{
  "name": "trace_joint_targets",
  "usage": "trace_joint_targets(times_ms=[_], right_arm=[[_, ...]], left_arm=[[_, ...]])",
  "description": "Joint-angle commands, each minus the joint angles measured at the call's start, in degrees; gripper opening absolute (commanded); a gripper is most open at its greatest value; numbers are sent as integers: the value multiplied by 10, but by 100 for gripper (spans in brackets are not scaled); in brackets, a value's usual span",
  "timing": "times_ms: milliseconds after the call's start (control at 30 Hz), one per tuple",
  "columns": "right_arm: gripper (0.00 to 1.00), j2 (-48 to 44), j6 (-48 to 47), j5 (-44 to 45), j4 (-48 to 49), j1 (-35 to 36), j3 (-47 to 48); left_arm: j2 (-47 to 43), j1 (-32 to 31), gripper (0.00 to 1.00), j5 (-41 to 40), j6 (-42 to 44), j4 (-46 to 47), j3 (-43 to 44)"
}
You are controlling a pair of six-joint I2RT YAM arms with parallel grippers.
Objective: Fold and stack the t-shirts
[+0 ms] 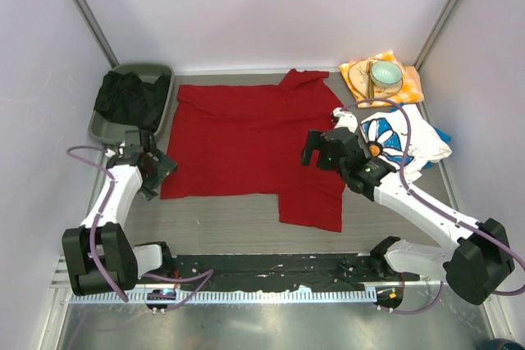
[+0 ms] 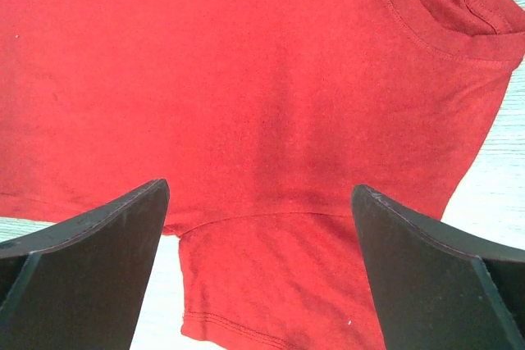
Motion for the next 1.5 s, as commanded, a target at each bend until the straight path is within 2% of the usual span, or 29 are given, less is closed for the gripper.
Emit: trace_joint_targets(times_ms=[0, 267, 667, 933, 1233, 1267, 1333, 1467], right_arm=[[100, -23, -3, 7, 19, 3, -6], [100, -19, -1, -8, 28, 2, -10], [100, -35, -1, -7, 24, 3, -25], [100, -34, 1, -8, 24, 3, -30], [100, -37, 7, -14, 10, 2, -30], [100, -40, 7, -12, 5, 3, -29], [100, -45, 10, -6, -14, 3, -26], [99, -39, 17, 6, -69, 3, -9]], left_arm=[[6, -1, 85, -41, -55, -39, -12], [38, 0, 81, -56, -87, -25, -44], [109, 0, 76, -65, -64, 54, -55], [142, 0, 67, -77, -61, 82, -47], [187, 1, 42, -61, -56, 131, -53], [190, 1, 32, -58, -60, 134, -55], [195, 1, 27, -52, -60, 145, -59], [193, 0, 10, -39, -62, 155, -62]])
